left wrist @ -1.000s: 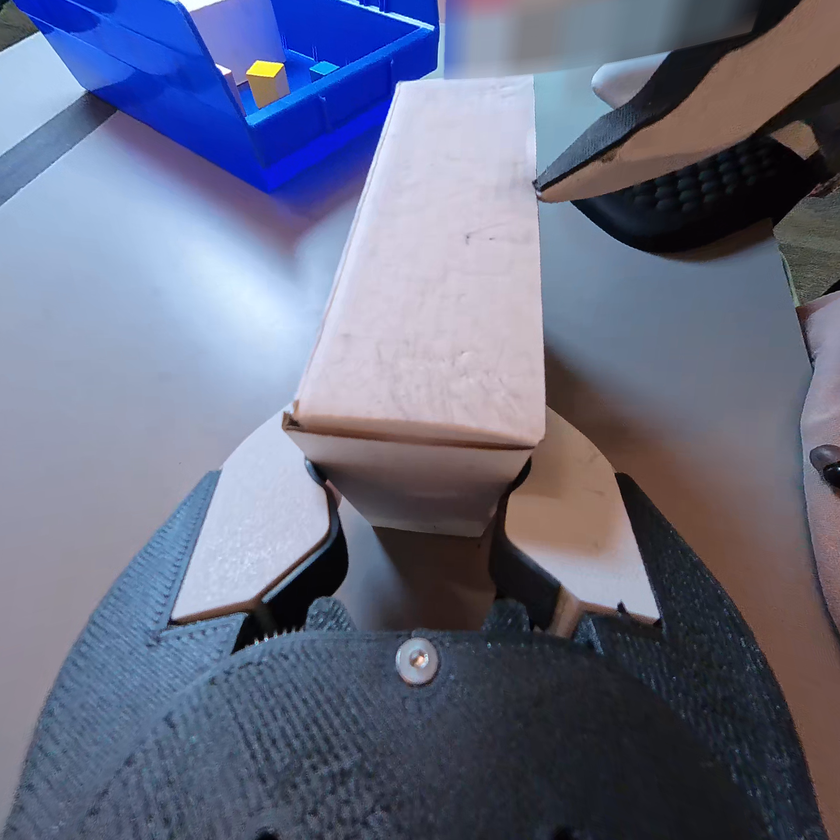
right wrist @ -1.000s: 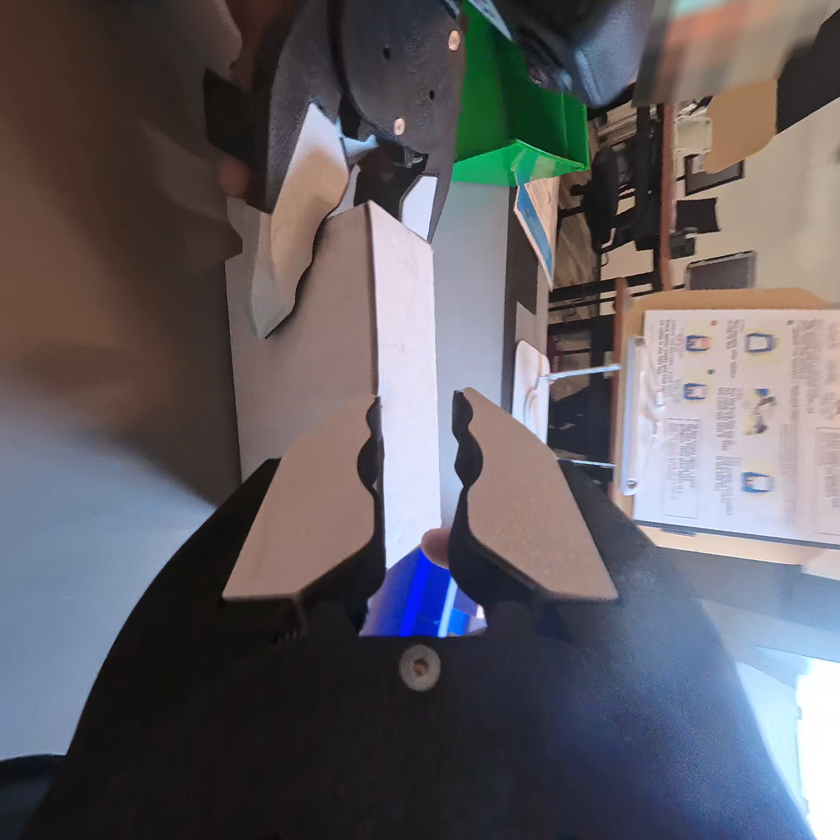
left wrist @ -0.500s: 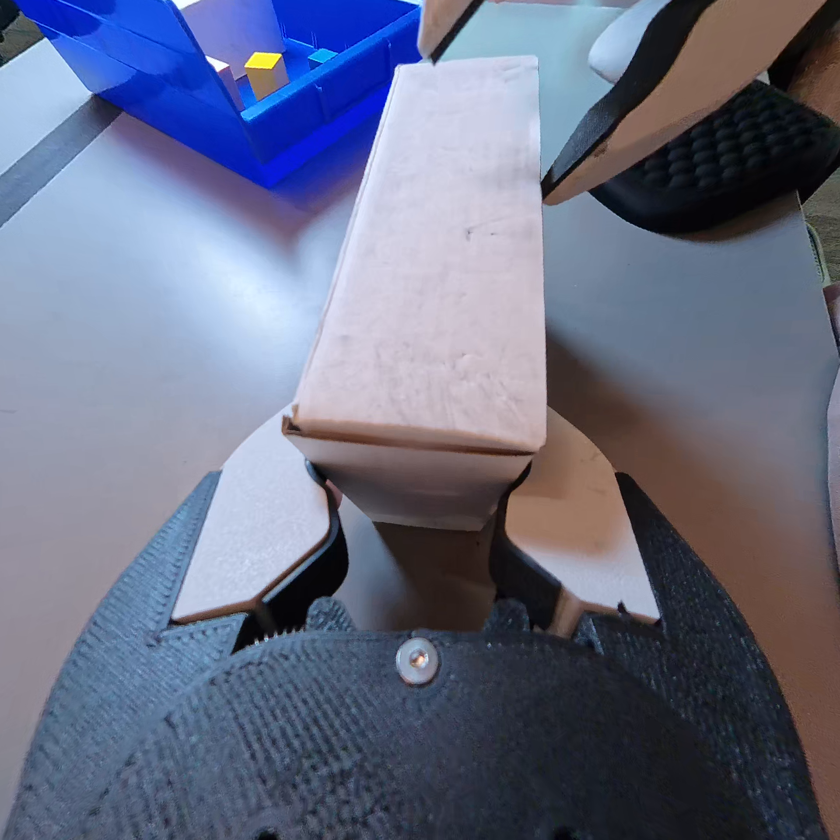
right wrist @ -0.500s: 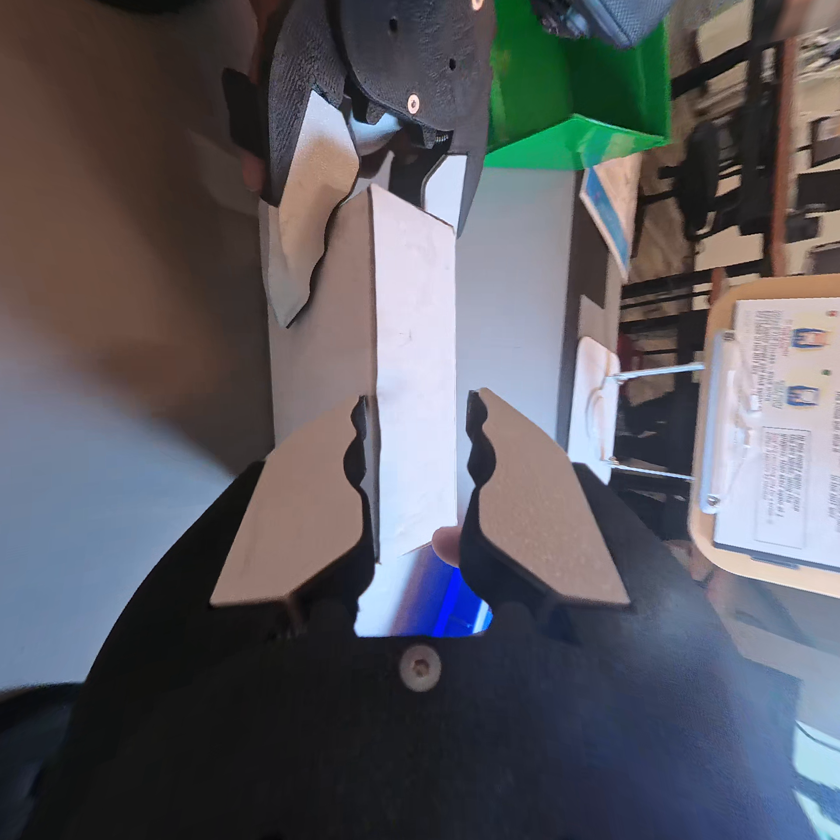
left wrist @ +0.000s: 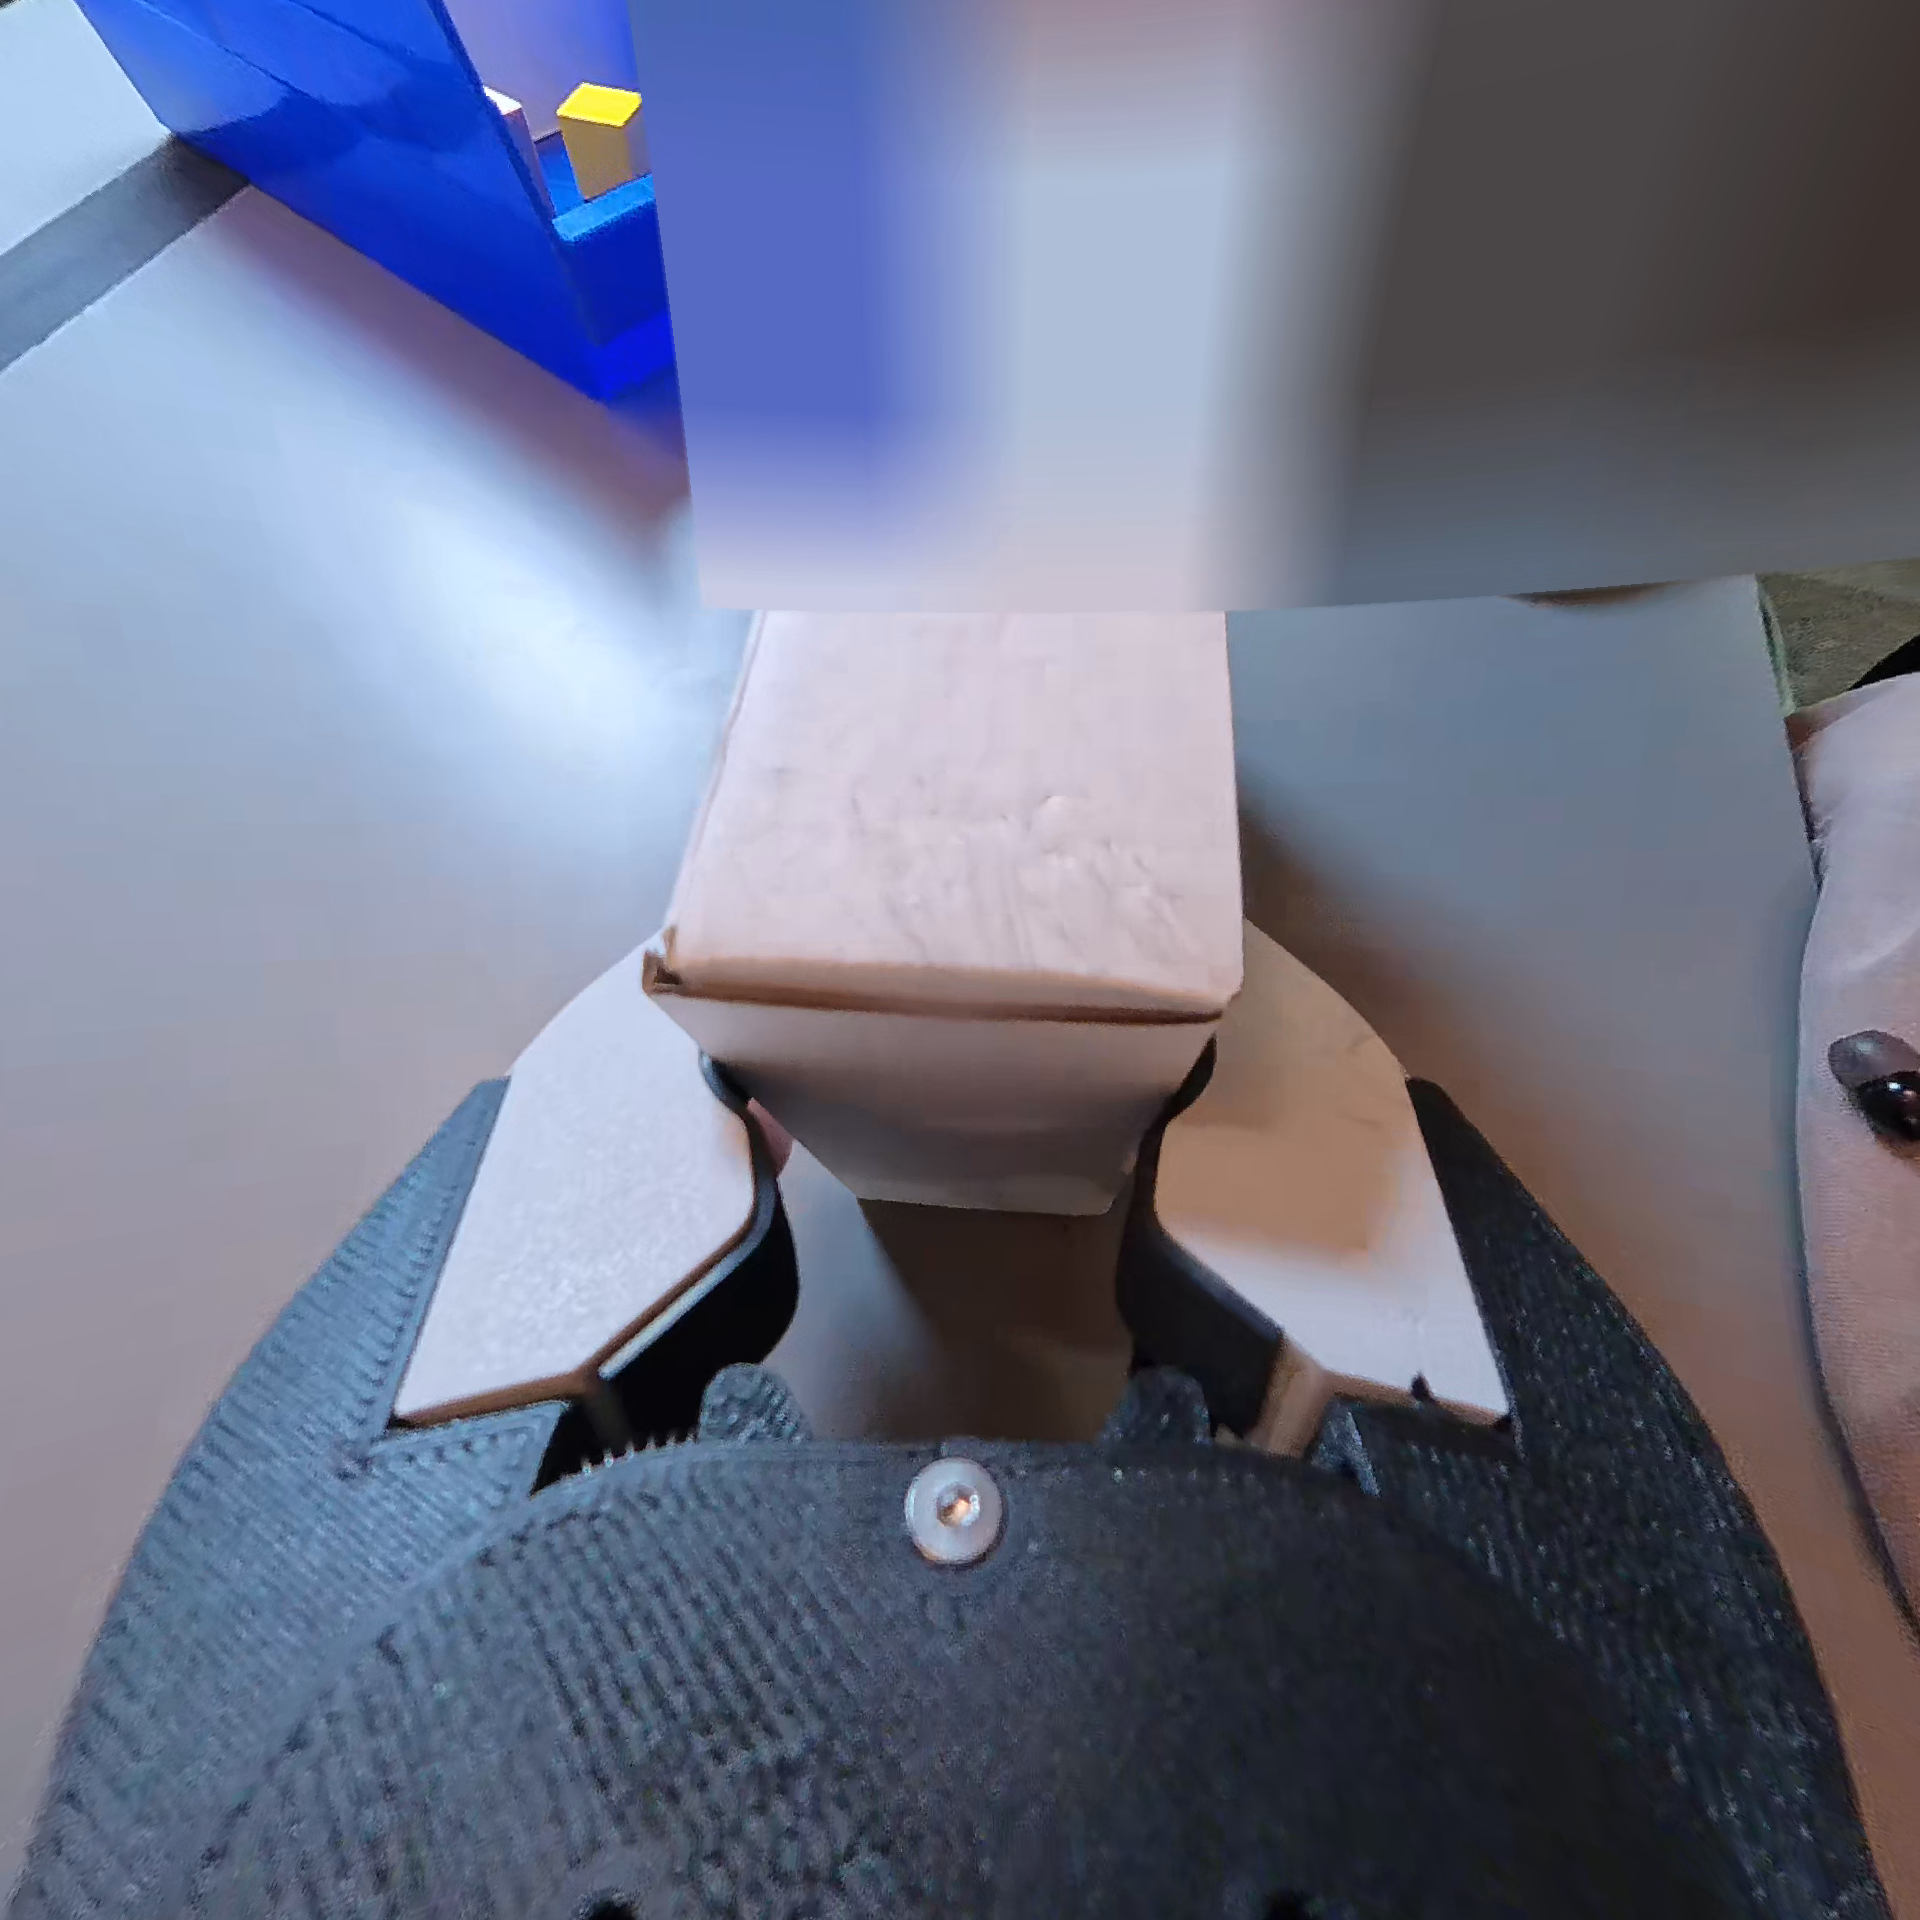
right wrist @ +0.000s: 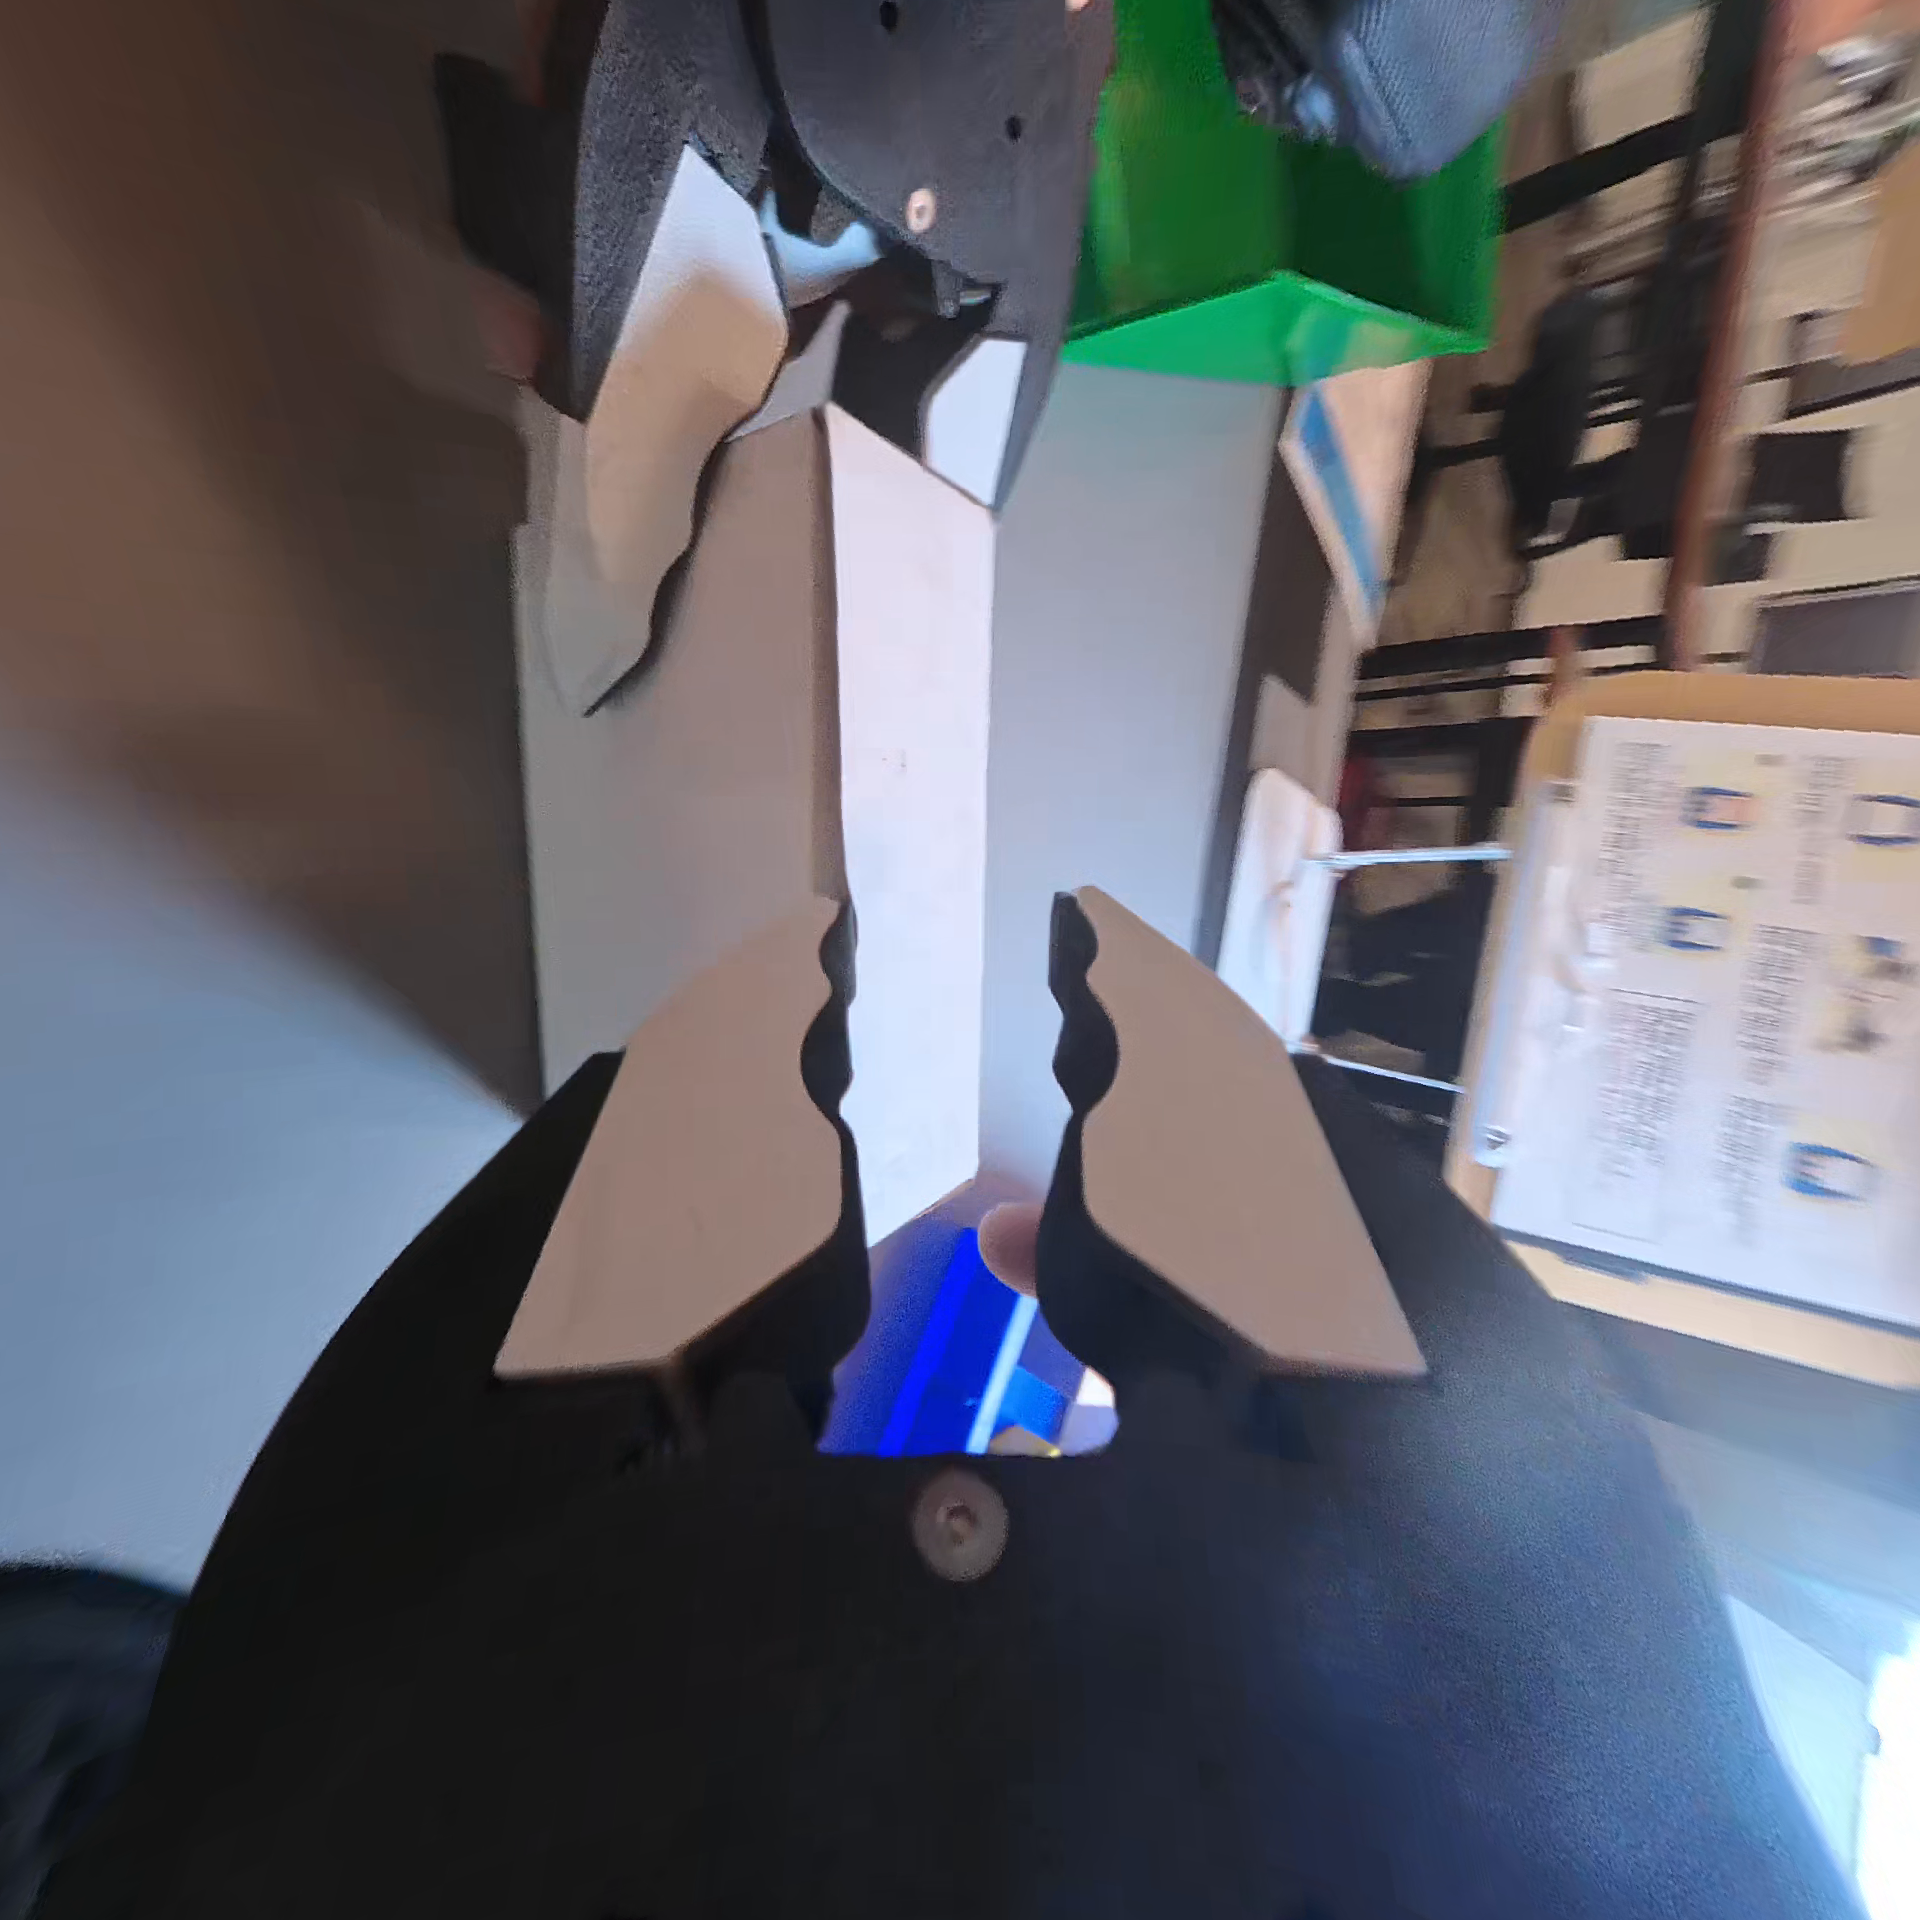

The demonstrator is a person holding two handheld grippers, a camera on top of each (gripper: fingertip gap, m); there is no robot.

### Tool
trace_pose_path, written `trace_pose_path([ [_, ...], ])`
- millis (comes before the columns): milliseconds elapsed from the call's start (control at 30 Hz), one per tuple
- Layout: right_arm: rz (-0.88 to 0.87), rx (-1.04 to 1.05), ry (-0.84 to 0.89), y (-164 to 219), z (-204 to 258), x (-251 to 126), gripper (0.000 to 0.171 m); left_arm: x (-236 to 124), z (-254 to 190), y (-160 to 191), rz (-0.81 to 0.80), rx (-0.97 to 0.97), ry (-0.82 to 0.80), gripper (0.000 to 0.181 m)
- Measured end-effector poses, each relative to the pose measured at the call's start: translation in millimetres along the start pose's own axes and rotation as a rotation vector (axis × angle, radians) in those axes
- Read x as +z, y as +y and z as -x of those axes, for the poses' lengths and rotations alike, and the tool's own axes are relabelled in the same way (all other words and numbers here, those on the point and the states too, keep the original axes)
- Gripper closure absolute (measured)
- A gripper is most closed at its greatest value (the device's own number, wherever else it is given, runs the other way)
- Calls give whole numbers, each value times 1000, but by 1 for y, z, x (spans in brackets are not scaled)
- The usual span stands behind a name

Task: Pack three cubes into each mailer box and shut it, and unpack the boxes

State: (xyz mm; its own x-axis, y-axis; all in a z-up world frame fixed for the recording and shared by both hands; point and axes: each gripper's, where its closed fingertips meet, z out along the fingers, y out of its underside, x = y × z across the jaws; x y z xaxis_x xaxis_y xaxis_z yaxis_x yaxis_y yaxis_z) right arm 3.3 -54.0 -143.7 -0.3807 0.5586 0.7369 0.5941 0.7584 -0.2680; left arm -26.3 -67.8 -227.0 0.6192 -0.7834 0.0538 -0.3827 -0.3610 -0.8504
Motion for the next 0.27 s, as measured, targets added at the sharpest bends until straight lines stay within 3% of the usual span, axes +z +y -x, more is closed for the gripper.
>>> trace_pose_path([
  [33,-9,-11,73,-1,-2,0,135,0,0,0,-1,-7,7,104],
  [133,-26,-70,241,-5,3,3,153,0,-3,1,10,18,10,104],
  [200,25,-161,329,-6,0,3,152,0,-3,1,12,19,9,104],
  [267,77,-162,304,-6,0,6,154,1,-3,1,12,40,-4,104],
])
